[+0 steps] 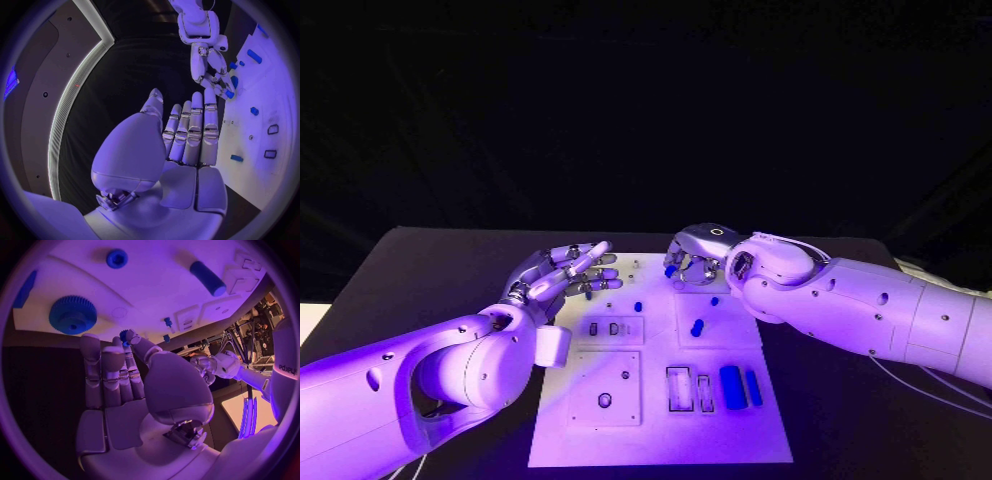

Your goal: Assemble the parts on the task board

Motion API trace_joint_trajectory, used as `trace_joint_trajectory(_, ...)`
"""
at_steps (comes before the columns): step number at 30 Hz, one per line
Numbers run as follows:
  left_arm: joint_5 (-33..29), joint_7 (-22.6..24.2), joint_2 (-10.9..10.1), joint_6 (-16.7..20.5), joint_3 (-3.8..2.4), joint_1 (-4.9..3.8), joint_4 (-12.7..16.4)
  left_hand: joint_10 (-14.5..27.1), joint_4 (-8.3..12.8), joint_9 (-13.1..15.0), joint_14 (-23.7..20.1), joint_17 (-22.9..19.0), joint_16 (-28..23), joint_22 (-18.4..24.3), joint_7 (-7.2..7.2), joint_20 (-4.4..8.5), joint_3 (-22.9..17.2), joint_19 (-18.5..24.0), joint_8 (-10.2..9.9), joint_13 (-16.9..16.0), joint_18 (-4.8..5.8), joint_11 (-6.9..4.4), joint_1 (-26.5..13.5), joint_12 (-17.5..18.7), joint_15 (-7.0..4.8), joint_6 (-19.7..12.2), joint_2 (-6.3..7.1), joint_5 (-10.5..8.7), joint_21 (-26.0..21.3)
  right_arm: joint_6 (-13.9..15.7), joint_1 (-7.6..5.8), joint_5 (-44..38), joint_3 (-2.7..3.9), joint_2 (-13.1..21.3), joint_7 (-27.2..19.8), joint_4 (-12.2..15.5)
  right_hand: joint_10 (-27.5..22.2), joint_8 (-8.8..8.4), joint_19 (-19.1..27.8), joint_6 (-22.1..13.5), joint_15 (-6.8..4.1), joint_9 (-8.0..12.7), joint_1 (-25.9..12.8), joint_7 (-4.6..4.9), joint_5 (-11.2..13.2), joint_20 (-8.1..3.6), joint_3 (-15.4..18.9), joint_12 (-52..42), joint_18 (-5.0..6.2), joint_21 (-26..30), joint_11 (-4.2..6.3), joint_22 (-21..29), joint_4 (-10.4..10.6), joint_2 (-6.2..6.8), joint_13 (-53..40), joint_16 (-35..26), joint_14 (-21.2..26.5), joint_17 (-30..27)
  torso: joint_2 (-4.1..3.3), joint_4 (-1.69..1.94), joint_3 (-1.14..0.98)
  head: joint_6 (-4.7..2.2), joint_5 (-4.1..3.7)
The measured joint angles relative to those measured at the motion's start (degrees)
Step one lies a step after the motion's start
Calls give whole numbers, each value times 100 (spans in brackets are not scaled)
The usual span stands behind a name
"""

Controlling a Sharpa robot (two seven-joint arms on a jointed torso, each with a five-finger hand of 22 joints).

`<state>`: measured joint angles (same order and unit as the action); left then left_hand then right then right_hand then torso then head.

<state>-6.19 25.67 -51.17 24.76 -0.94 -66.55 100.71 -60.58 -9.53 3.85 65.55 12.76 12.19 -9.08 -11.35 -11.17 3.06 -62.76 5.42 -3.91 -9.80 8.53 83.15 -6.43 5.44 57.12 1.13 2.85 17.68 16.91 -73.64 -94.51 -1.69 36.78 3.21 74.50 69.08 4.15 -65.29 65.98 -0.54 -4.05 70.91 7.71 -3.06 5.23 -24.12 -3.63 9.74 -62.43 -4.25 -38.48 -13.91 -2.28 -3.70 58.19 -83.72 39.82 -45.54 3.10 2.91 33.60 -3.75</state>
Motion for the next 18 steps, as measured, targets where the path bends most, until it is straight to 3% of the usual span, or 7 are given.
trace_joint_trajectory(8, -2, 6, -39, -43, -4, -15, -115, 37, 125, 0, -118, 35, -195, 82, 0, -61, 50, 171, -80, 4, 0, 36, -8, 79, 75, 0, -53, 0, -173, 394, -1, 152, 10, -202, 39, -134, 0, -8, 0, -2, 0, -5, -35, 0, 7, 0, -9, -2, 0, 0, 0, 13, 43, 35, 8, 0, 0, -47, -13, 6, 7, -44, 14)
trace_joint_trajectory(18, -5, 13, -58, -61, -11, -35, -157, 37, 164, 0, -164, 41, -267, 127, 0, -82, 89, 268, -103, 4, 1, 36, -31, 112, 81, 0, -76, 0, -259, 488, -4, 230, 14, -569, 119, -455, 0, -26, 0, -7, 1, -20, -58, 3, 10, 0, -25, -3, 0, 1, 0, 13, 59, 58, 12, 0, 0, -47, -26, 12, 10, -52, 8)
